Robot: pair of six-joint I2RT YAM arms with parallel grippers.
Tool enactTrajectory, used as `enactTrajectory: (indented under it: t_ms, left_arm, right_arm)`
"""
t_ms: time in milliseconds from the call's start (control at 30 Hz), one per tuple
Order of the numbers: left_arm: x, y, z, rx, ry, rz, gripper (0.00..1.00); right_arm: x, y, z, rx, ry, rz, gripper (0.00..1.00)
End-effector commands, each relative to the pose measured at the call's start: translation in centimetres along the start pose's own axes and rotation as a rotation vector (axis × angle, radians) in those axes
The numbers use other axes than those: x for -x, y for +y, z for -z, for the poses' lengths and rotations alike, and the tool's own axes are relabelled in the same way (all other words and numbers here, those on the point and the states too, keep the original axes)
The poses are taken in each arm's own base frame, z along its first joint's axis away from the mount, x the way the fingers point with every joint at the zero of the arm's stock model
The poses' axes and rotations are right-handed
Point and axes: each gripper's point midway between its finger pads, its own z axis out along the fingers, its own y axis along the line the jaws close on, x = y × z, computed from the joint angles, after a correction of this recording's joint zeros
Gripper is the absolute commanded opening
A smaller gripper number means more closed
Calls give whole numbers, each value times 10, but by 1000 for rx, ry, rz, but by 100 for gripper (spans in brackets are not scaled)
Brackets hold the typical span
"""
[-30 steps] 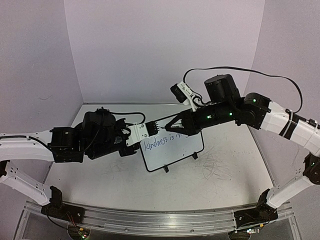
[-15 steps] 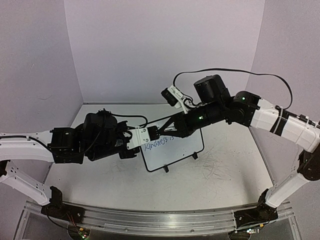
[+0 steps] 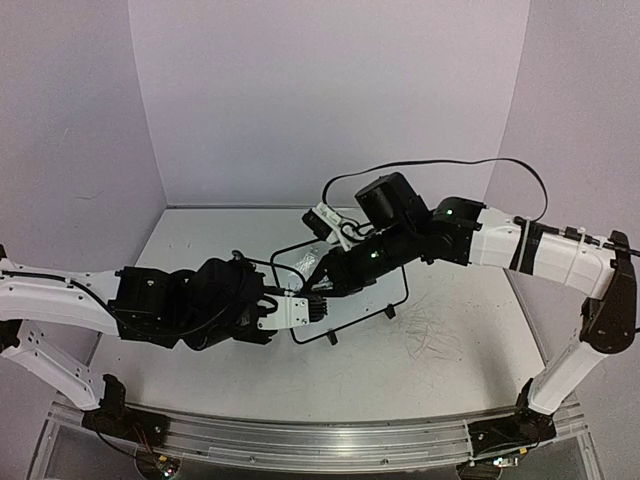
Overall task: Write a sentence on the whiteboard
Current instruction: Insert the whiteboard marker without the cap into the pen cap, then put down the whiteboard marker at the center of the board.
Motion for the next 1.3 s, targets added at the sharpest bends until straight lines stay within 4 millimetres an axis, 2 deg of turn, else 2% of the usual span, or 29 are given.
enactTrajectory:
  t_ms: [0,100,133,200,233,267,367,433,467,533,600,667,800,1000,1067,1167,1267]
  left_arm:
    - [116,68,72,120,-537,272,0]
    - [104,80,80,135,-518,370,3]
    - [99,85,82,145,-504,406,11]
    - [85,95,84,167,-461,477,43]
    - [79,102,86,180,-450,519,53]
    - [75,108,89,187,-443,559,63]
    - [60,129,96,192,-449,697,74]
    - [48,145,95,189,-466,802,77]
    - [42,154,93,186,-473,860,78]
    - [27,170,83,206,-459,955,79]
    - [16,182,71,229,-425,1028,79]
    - [5,190,58,238,-385,1104,80]
    - [-18,193,36,253,-312,1203,80]
    - [-48,189,29,279,-258,1263,80]
    - [-54,190,31,301,-249,1268,80]
    - [-60,195,37,338,-246,1272,80]
    - [-58,203,43,354,-254,1258,80]
  right_arm:
    - [7,42,-16,127,-88,67,0]
    - [18,29,20,62,-187,78,0]
    - [21,19,35,18,-230,77,0]
    - [23,-8,74,-85,-302,67,0]
    - [21,-24,96,-134,-340,53,0]
    - [18,-41,120,-204,-384,32,0]
    - [-9,-104,184,-511,-454,-74,0]
    - [-31,-151,212,-694,-488,-166,0]
    - [-47,-180,219,-766,-480,-233,0]
    - [-74,-232,226,-820,-483,-357,0]
    - [-86,-268,229,-804,-538,-438,0]
    - [-92,-291,226,-789,-586,-461,0]
    - [-103,-321,212,-815,-630,-477,0]
    - [-128,-342,203,-862,-665,-535,6]
    - [-135,-346,202,-876,-664,-567,14]
    - [-138,-346,200,-870,-661,-596,31]
    - [-140,-346,198,-869,-630,-624,37]
